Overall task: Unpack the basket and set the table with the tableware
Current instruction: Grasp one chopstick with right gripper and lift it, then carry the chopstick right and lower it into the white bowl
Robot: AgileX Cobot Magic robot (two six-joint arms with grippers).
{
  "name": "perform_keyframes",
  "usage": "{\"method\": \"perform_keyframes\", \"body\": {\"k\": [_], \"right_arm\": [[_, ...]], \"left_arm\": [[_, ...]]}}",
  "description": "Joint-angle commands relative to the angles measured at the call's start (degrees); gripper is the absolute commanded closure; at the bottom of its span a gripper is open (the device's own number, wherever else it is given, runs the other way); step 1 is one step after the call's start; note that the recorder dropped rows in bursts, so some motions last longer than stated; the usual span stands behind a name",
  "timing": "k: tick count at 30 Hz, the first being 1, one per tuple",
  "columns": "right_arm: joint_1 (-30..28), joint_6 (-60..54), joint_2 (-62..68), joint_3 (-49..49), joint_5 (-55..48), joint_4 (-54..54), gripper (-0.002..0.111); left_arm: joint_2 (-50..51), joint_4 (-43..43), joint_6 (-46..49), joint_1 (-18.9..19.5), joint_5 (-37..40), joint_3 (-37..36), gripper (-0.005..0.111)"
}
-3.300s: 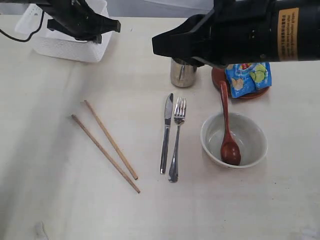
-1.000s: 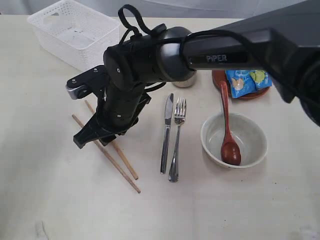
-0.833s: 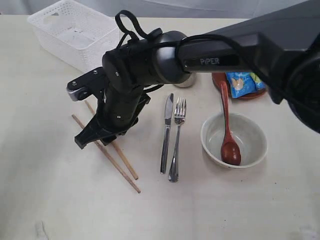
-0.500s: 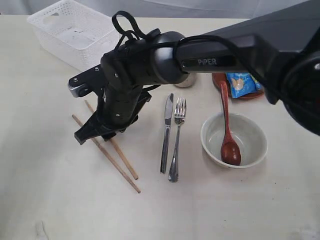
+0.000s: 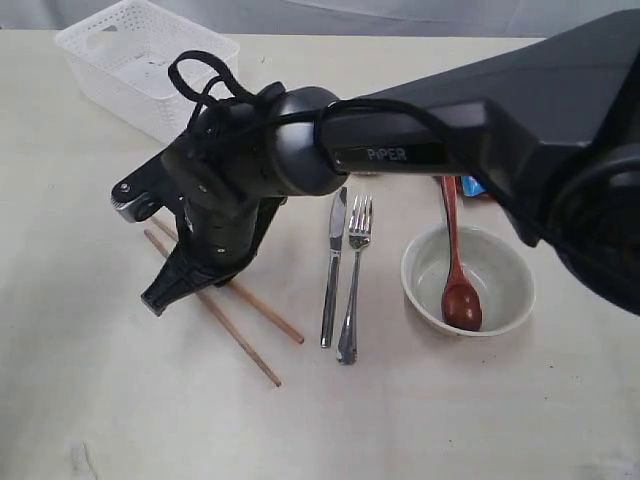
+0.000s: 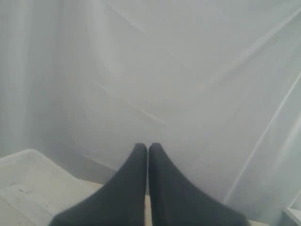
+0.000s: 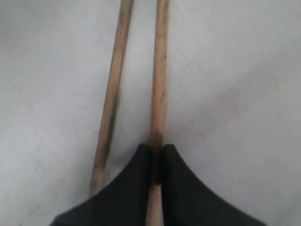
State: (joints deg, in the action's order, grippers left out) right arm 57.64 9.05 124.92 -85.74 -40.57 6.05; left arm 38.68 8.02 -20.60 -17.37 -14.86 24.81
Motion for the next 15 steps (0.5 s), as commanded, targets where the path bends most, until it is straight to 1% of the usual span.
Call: {"method": "perform_keyframes", "body": {"k": [1,7,15], "right_arm": [[-0.2,2.2,0.4,-1.3,-7.9,3.3,0.109],[-0.2,4.2,-7.4,-0.4,-10.9,3.6,0.109],[-2.2,9.7,-28.1,12.1,-10.9,4.8,0.109]], "left_arm": [[-0.3,-0.1,-0.4,0.1,0.4,-0.2,0.106],[-0.3,-0.1,-0.4,0.1,0.4,-0.2,0.106],[-0.3,-0.1,-1.7,0.1,1.6,-0.2,0.106]]}}
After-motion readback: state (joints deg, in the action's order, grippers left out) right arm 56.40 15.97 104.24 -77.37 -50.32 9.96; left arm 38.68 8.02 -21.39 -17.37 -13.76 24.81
